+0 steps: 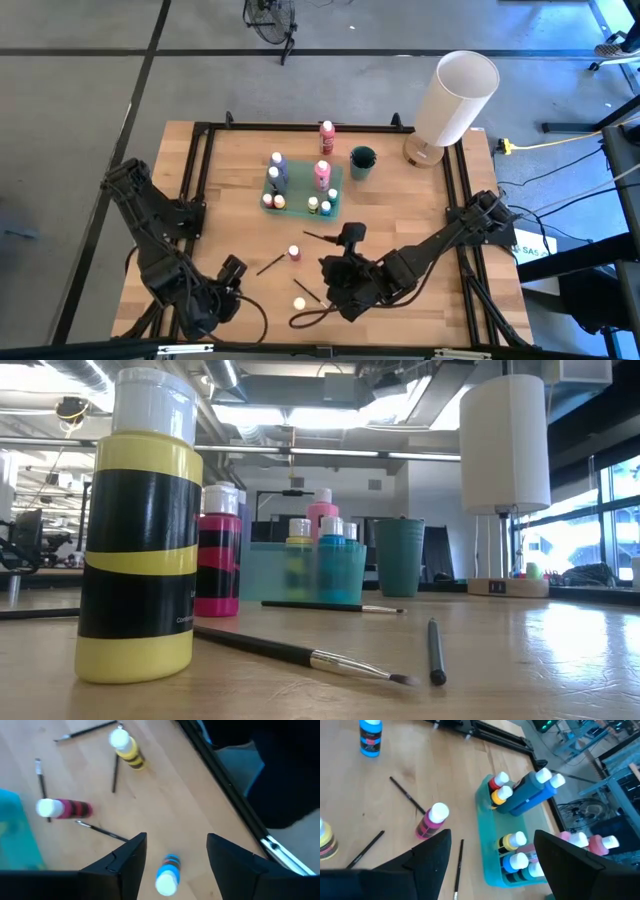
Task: Pick & Place Paint Supplies
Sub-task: Put the small blue paint bottle into the green bin
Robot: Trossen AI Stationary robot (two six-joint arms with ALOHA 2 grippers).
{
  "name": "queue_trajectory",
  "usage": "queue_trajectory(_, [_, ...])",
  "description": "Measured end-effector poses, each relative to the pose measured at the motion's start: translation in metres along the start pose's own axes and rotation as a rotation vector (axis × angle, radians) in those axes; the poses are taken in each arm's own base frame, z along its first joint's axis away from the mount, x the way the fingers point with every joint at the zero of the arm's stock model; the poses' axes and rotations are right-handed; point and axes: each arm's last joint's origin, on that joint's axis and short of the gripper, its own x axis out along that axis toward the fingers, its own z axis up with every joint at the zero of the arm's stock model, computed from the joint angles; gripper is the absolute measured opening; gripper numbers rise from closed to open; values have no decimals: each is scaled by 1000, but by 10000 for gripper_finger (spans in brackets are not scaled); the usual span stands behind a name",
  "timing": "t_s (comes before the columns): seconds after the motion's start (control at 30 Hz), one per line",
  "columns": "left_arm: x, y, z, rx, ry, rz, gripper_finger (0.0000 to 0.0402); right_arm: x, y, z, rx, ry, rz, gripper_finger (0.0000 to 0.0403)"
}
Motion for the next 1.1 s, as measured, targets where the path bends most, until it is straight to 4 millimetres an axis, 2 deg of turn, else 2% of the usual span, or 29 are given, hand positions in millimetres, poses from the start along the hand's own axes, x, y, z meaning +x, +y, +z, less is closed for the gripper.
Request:
queue_trajectory(0.2, [0, -1, -2, -39, 30, -37, 245, 4, -3, 0, 25, 18, 6, 289])
queue_trajectory(0.4, [-1, 2, -9, -77, 93, 5, 286, 5, -4, -1, 44, 25, 1, 289])
queue_trajectory(0.8, [1, 0, -8, -152, 89, 10, 290, 5, -4, -1, 44, 33, 23, 289])
queue_trajectory(1.0, [0, 2, -8, -235, 57, 90, 290, 6, -3, -1, 43, 49, 64, 289])
queue_trajectory(1.1, [-1, 6, -16, -263, 127, 148, 290, 6, -3, -1, 43, 49, 65, 289])
